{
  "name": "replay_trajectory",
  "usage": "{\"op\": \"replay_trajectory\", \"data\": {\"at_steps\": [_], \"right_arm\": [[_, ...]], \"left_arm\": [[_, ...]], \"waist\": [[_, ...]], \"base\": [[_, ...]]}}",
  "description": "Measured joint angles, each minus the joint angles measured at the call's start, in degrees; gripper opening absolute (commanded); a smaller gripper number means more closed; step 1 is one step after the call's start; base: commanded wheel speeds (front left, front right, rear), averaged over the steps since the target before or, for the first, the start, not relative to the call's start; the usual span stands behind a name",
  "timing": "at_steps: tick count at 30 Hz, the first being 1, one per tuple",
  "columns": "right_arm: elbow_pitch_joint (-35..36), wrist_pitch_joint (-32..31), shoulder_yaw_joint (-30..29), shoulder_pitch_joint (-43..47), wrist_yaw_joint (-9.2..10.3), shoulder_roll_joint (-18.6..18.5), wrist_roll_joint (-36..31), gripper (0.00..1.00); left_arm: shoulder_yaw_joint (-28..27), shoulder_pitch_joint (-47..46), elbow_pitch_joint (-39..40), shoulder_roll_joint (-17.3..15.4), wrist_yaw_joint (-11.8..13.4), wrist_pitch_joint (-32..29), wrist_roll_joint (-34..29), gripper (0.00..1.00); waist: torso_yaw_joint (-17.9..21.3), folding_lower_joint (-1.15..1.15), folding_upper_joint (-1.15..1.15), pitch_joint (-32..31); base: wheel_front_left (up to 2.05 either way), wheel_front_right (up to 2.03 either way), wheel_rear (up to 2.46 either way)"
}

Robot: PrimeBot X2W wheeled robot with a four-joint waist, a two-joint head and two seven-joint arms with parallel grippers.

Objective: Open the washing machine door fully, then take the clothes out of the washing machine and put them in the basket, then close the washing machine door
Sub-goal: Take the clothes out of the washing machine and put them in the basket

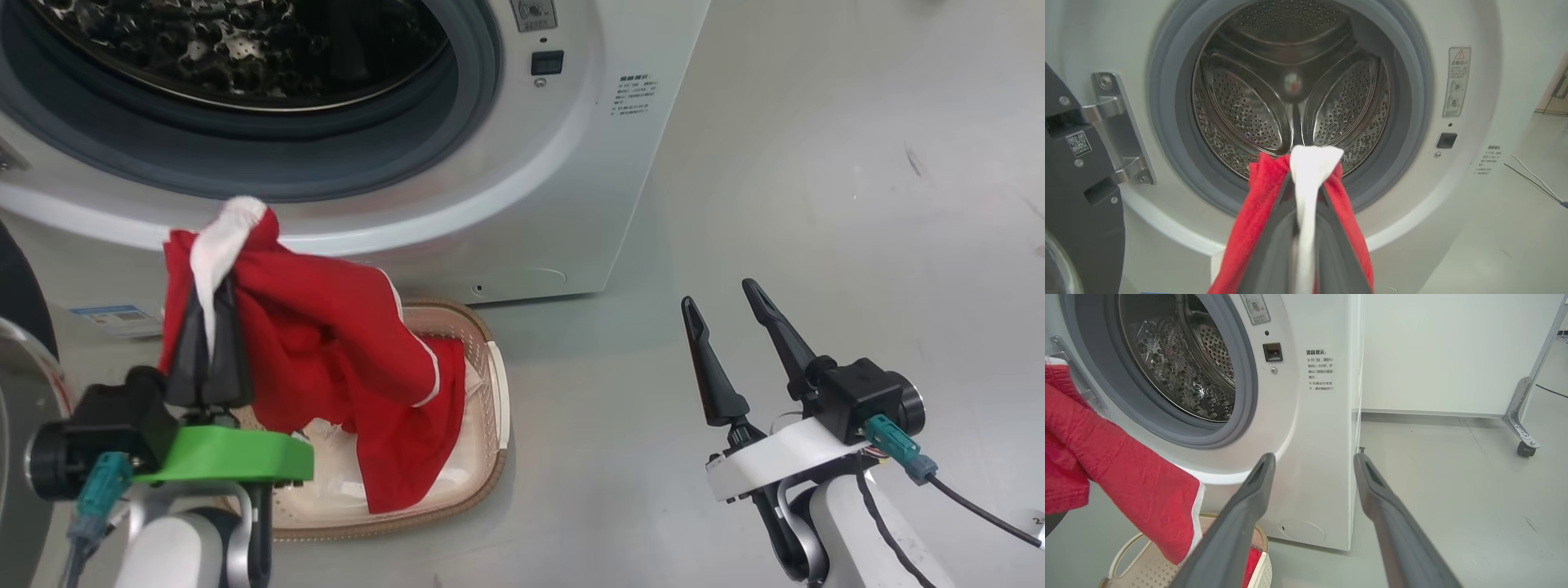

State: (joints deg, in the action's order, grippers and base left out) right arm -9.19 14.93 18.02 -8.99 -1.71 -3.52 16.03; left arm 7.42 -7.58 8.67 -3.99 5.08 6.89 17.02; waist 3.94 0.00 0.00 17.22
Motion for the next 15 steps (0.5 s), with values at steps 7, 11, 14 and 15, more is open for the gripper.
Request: {"op": "replay_trajectory", "data": {"at_steps": [7,11,14,15], "right_arm": [[1.3,0.0,0.3,-1.5,-0.38,0.0,-0.6,1.00],[2.1,0.0,0.5,-3.0,-0.67,0.0,-0.7,1.00],[2.5,0.0,0.6,-3.9,-0.68,0.1,-1.0,1.00],[2.6,0.0,0.7,-4.2,-0.69,0.1,-1.0,1.00]], "left_arm": [[1.8,1.0,-6.6,0.4,0.0,-2.1,2.2,0.00],[1.8,0.2,-10.0,0.4,-0.1,-2.6,2.4,0.00],[1.8,-1.9,-12.5,0.4,-0.4,-3.0,2.8,0.00],[1.7,-2.7,-13.1,0.4,-0.4,-3.2,2.8,0.00]], "waist": [[0.5,0.00,0.00,4.0],[0.9,0.00,0.00,6.4],[1.4,0.00,0.00,8.4],[1.5,0.00,0.00,9.1]], "base": [[0.00,0.00,0.00],[0.00,0.00,0.00],[0.00,0.00,0.00],[0.00,0.00,0.00]]}}
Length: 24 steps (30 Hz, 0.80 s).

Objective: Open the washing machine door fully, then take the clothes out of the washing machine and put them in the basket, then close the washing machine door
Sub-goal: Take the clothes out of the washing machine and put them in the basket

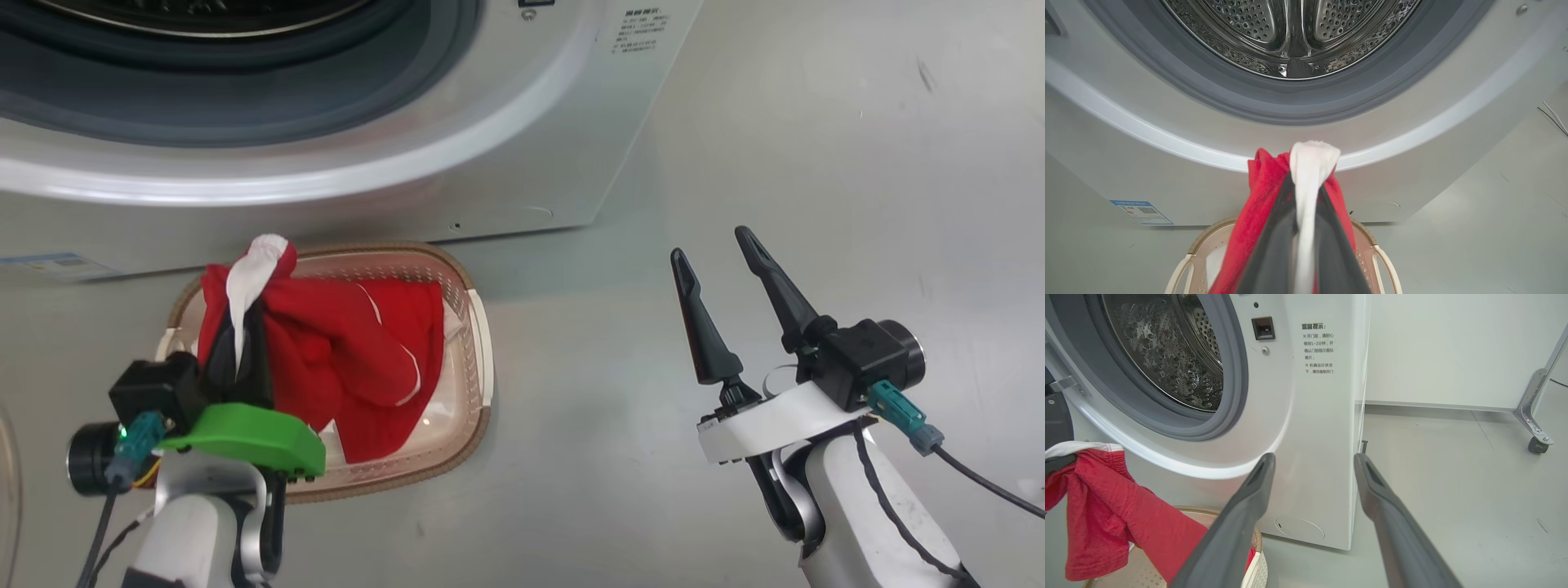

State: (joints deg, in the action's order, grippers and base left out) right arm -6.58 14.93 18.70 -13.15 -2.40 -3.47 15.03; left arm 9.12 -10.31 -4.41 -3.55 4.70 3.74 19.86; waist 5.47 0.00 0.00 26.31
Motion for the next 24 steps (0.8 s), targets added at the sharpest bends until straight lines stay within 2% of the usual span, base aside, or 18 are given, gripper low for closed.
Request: {"op": "replay_trajectory", "data": {"at_steps": [14,24], "right_arm": [[2.5,0.0,0.4,-5.0,-0.07,0.2,0.0,1.00],[3.0,0.0,-0.8,-7.2,0.00,0.2,0.0,1.00]], "left_arm": [[-0.5,-9.9,-12.9,-1.4,-2.1,-3.9,0.3,0.00],[-0.2,-18.0,-24.1,-0.8,-4.0,-5.6,2.3,0.00]], "waist": [[3.4,0.00,0.00,10.2],[4.8,0.00,0.00,16.4]], "base": [[0.00,0.00,0.00],[0.00,0.00,0.00]]}}
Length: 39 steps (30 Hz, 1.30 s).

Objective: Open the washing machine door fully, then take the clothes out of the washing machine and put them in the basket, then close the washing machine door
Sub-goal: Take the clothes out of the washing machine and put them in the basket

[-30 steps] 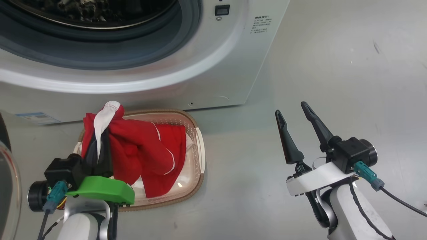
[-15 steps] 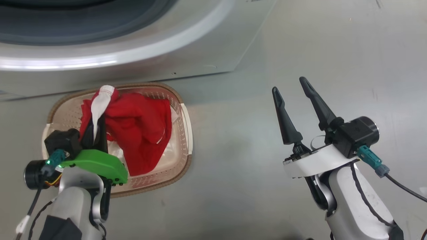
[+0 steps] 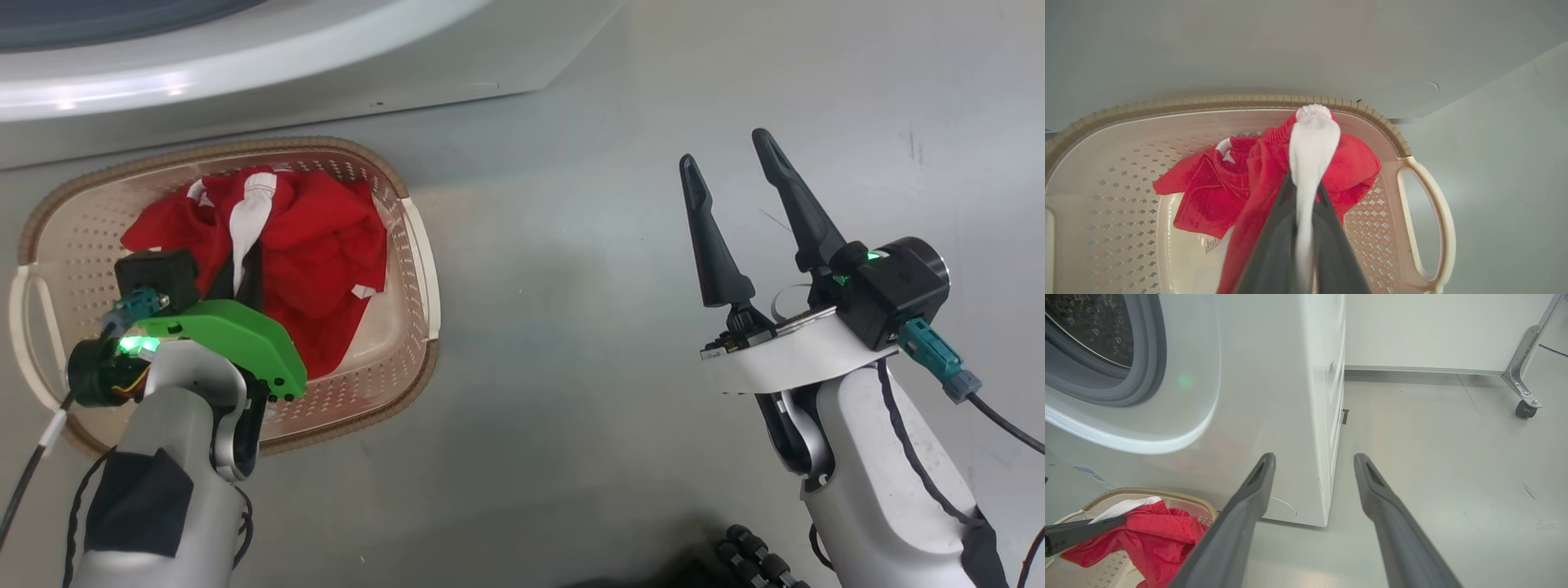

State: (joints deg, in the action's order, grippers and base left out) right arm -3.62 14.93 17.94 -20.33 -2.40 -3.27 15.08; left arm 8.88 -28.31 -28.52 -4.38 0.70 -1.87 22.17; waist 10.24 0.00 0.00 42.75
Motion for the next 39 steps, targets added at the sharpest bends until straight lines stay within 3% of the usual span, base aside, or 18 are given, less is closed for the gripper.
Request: {"op": "replay_trajectory", "data": {"at_steps": [24,26,28,29,39], "right_arm": [[-0.8,0.0,-0.6,-2.4,0.00,0.0,0.0,1.00],[-1.1,0.0,-0.8,-2.5,0.00,0.0,0.0,1.00],[-1.4,0.0,-0.9,-2.5,0.00,0.0,0.0,1.00],[-1.5,0.0,-0.9,-2.5,0.00,0.0,0.0,1.00],[-3.2,0.0,-0.7,-2.5,-0.08,0.0,0.5,1.00]], "left_arm": [[-3.8,-9.3,-19.1,1.4,-1.5,2.0,4.9,0.00],[-4.1,-9.4,-19.7,1.5,-1.7,3.2,5.2,0.45],[-4.3,-9.8,-20.6,1.5,-1.8,4.3,5.3,0.74],[-4.4,-9.9,-21.0,1.5,-1.8,4.8,5.3,0.97],[-4.4,-9.9,-23.2,1.6,-3.5,11.4,5.0,1.00]], "waist": [[-0.5,0.00,0.00,1.9],[-0.6,0.00,0.00,1.5],[-0.8,0.00,0.00,1.1],[-1.0,0.00,0.00,0.8],[-1.8,0.00,0.00,-3.1]], "base": [[0.00,0.00,0.00],[0.00,0.00,0.00],[0.00,0.00,0.00],[0.00,0.00,0.00],[0.00,0.00,0.00]]}}
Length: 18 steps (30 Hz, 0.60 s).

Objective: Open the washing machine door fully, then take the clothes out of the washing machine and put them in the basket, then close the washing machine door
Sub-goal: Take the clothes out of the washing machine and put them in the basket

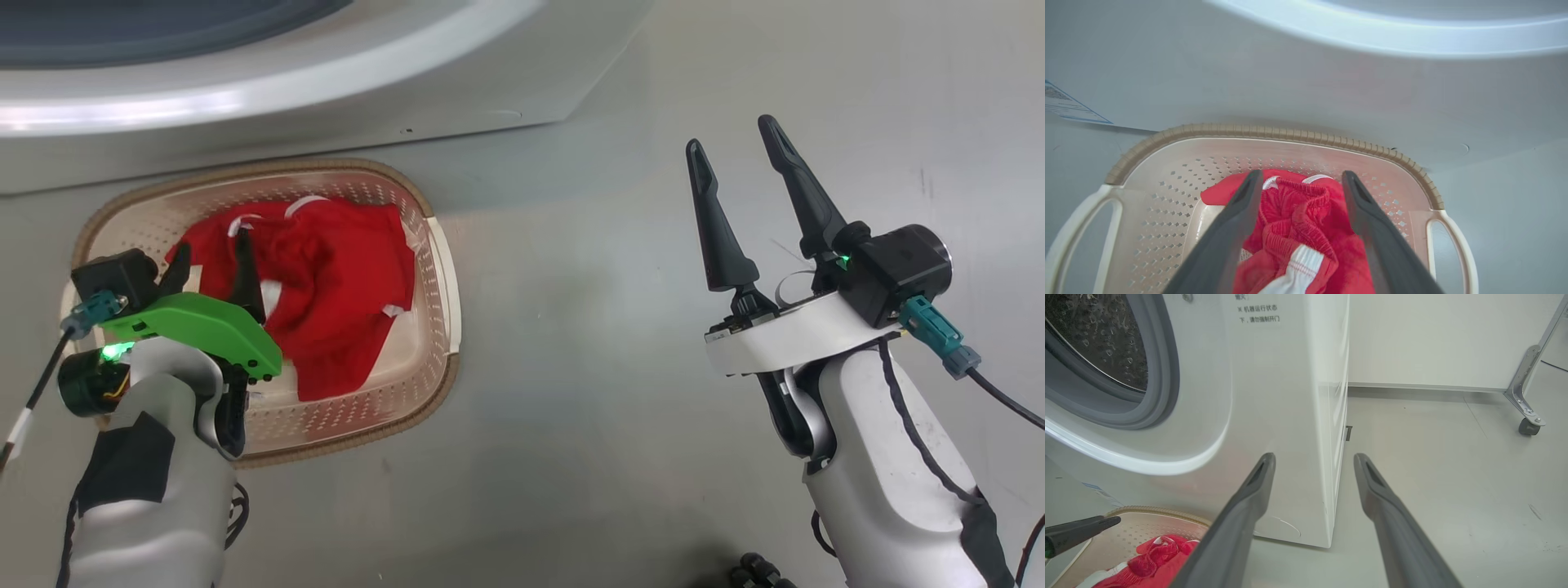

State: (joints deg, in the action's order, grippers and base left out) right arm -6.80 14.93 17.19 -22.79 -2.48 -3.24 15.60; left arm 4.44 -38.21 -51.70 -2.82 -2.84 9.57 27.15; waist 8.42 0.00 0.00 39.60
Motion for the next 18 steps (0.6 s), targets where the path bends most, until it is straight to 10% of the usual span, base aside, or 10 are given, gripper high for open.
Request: {"op": "replay_trajectory", "data": {"at_steps": [18], "right_arm": [[-4.5,0.0,-2.1,5.5,-0.41,0.0,-0.2,1.00]], "left_arm": [[1.5,3.8,11.1,0.3,-1.8,4.9,-3.1,1.00]], "waist": [[-2.3,0.00,0.00,-12.6]], "base": [[0.00,0.00,0.00]]}}
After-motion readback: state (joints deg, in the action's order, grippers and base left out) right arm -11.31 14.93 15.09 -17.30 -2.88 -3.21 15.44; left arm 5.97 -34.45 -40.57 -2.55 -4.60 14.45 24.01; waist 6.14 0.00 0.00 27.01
